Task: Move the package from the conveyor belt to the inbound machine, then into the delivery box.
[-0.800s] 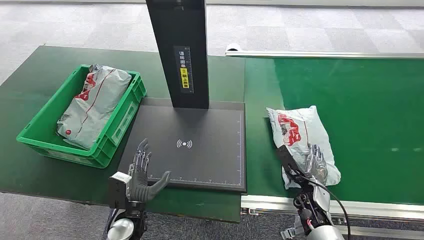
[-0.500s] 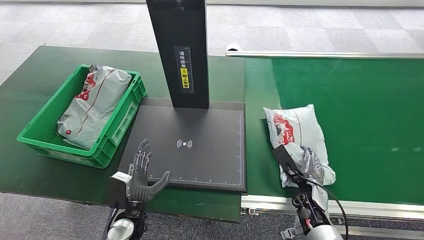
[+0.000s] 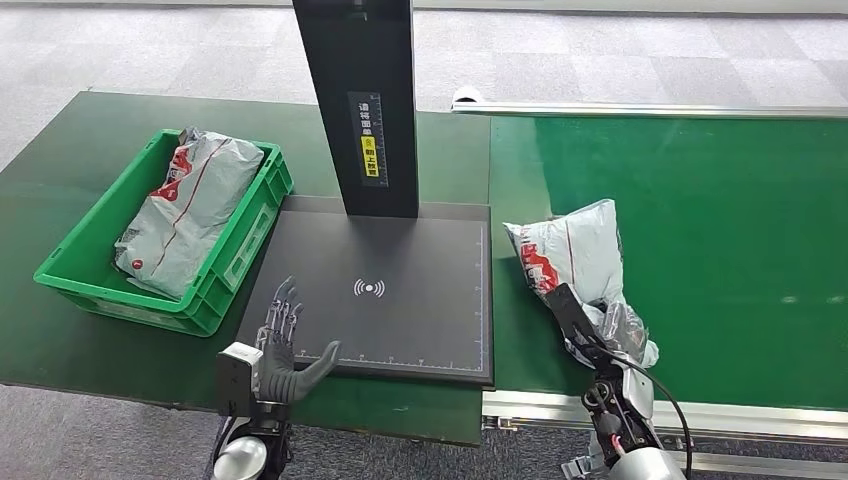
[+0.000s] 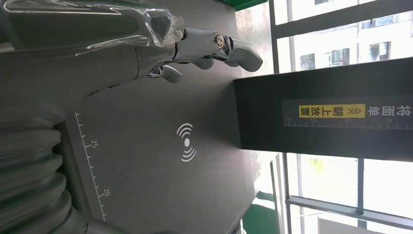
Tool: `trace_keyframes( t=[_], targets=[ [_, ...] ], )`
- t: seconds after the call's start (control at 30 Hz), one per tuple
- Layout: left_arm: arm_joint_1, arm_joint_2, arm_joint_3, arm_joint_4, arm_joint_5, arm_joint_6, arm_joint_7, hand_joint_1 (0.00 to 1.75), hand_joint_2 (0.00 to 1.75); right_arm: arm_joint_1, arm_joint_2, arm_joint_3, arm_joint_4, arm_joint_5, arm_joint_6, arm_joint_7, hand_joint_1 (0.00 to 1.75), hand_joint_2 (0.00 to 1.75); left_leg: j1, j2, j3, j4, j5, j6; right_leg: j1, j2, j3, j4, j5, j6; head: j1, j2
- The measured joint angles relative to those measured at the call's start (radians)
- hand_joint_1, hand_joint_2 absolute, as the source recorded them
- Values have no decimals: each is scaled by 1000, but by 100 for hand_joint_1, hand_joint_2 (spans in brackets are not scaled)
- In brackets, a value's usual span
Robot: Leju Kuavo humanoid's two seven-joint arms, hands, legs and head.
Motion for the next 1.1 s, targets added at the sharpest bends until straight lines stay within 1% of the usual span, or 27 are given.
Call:
trace_keyframes(
  t=[0.13, 0.2, 0.3, 0.33, 0.37, 0.4, 0.47, 0.53, 0.63, 0.73, 0.83, 0.93, 1.03, 1.1],
  targets=[
    [0, 0, 2, -3, 0, 0, 0, 0, 175, 1, -1, 2, -3, -6, -5, -2, 175, 175, 0, 0, 0, 0, 0, 0, 0, 0, 0, 0, 0, 0, 0, 0],
    [1, 0, 2, -4, 0, 0, 0, 0, 175, 6, -1, 5, -10, -12, -24, -10, 174, 175, 0, 0, 0, 0, 0, 0, 0, -1, 0, 0, 0, 0, 0, 0],
    [5, 0, 4, -4, -2, 10, 0, 0, 175, 37, -4, 12, -66, -62, -71, -64, 171, 175, 0, -3, -1, 0, 0, 0, 0, -3, 0, 0, 0, 0, 0, 0],
    [9, 0, 6, -5, -4, 17, -2, 0, 175, 55, -5, 16, -107, -99, -67, -90, 171, 175, 0, -3, -1, 0, 0, 0, 0, -3, 0, 0, 0, 0, 0, 0],
    [13, 1, 10, -6, -8, 27, -5, 0, 175, 77, -5, 22, -162, -153, -36, -115, 172, 175, 0, -3, -2, 0, 0, 0, 0, -3, 0, 0, 0, 0, 0, 0],
    [16, 2, 15, -9, -13, 37, -9, 0, 175, 99, -6, 30, -225, -215, 20, -136, 173, 175, 0, -3, -2, 0, 0, 0, 0, -3, -1, 0, 0, 0, 0, 0],
    [23, 8, 34, -20, -25, 56, -19, 0, 175, 143, -10, 58, -367, -336, 156, -170, 175, 175, 0, -2, -3, 0, 0, 0, 0, -3, -2, 0, 0, 0, 0, 0],
    [26, 14, 61, -36, -37, 69, -26, 0, 175, 176, -14, 98, -495, -395, 235, -186, 173, 175, 0, -2, -4, 0, 0, 0, 0, -2, -3, 0, 0, 0, 0, 0],
    [32, 22, 104, -69, -58, 79, -30, 0, 175, 204, -19, 161, -641, -413, 261, -194, 170, 175, 1, -2, -4, 0, 0, 0, 1, -2, -4, 0, 0, 0, 0, 0],
    [41, 23, 143, -109, -79, 85, -31, 0, 175, 217, -21, 217, -741, -423, 270, -199, 171, 175, 1, -2, -4, 0, 0, 0, 1, -2, -3, 0, 0, 0, 0, 0],
    [46, 23, 177, -146, -93, 88, -31, 0, 175, 215, -23, 261, -806, -442, 288, -200, 174, 175, 1, -2, -4, 0, 0, 0, 1, -3, -3, 0, 0, 0, 0, 0],
    [47, 22, 215, -180, -105, 88, -30, 0, 175, 192, -23, 310, -834, -465, 353, -193, 175, 175, 1, -1, -4, 0, 0, 0, 1, -2, -3, 0, 0, 0, 0, 0],
    [45, 21, 242, -201, -113, 87, -30, 0, 175, 146, -10, 386, -801, -462, 432, -179, 175, 175, 1, -1, -4, 0, 0, 0, 1, -2, -3, 1, 0, 0, 0, 0],
    [44, 21, 253, -209, -114, 87, -30, 0, 175, 107, 12, 446, -735, -462, 462, -178, 175, 175, 2, -1, -4, 0, 1, -1, 2, -2, -3, 1, 0, 0, 0, 0]
  ],
)
